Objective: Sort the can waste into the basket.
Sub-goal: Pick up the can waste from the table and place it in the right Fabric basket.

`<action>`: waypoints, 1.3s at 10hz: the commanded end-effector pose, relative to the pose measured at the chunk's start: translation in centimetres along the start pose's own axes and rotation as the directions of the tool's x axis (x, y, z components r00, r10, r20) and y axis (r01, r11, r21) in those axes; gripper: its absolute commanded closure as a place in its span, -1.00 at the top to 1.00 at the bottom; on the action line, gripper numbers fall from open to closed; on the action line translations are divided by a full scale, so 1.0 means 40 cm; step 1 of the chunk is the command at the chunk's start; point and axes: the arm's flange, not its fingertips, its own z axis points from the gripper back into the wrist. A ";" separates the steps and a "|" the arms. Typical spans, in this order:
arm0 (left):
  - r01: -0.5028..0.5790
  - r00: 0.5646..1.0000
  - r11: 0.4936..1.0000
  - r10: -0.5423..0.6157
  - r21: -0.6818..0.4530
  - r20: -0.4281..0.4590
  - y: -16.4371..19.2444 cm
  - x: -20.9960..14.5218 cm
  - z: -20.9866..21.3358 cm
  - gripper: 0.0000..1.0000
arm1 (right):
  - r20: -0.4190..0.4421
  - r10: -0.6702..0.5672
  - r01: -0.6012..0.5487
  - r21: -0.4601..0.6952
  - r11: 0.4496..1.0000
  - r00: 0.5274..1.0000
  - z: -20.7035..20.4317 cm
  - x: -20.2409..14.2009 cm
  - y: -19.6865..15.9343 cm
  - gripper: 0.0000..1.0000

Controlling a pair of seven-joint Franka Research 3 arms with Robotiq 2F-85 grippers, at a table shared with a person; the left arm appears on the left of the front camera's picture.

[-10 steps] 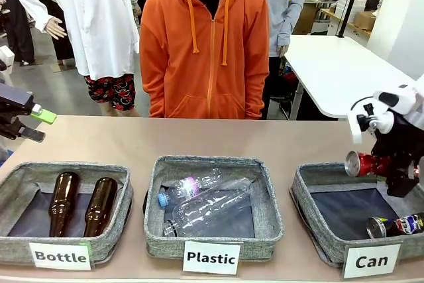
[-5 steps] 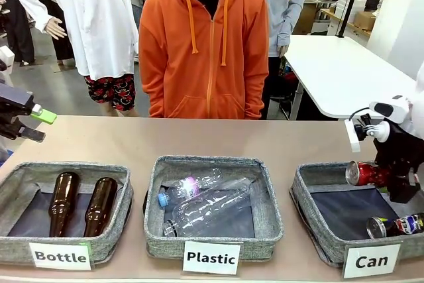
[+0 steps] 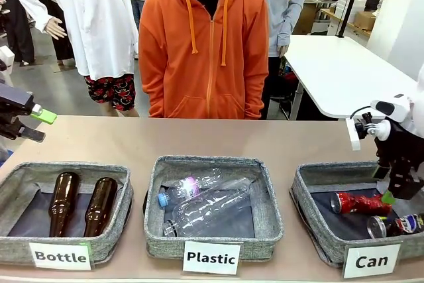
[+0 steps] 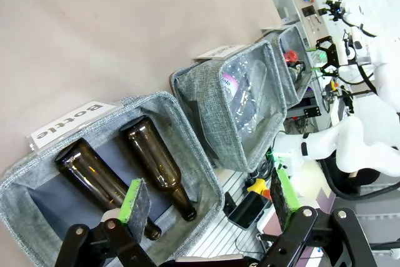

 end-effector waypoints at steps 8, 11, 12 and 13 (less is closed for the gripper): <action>-0.009 1.000 1.000 0.009 0.003 -0.009 -0.006 -0.001 0.007 1.00 | 0.063 -0.995 0.608 0.788 0.093 0.072 0.138 0.096 0.046 1.00; -0.009 1.000 1.000 0.009 0.003 -0.009 -0.006 -0.001 0.007 1.00 | -0.076 -0.973 0.207 0.971 -0.121 -0.216 0.083 0.045 0.004 1.00; -0.009 1.000 1.000 0.009 0.003 -0.009 -0.006 -0.001 0.007 1.00 | 0.004 -0.943 0.141 0.989 -0.046 -0.334 0.075 0.029 0.009 1.00; -0.009 1.000 1.000 0.009 0.003 -0.009 -0.006 -0.001 0.007 1.00 | 0.042 -0.938 0.137 0.991 -0.006 -0.344 0.067 0.031 0.012 1.00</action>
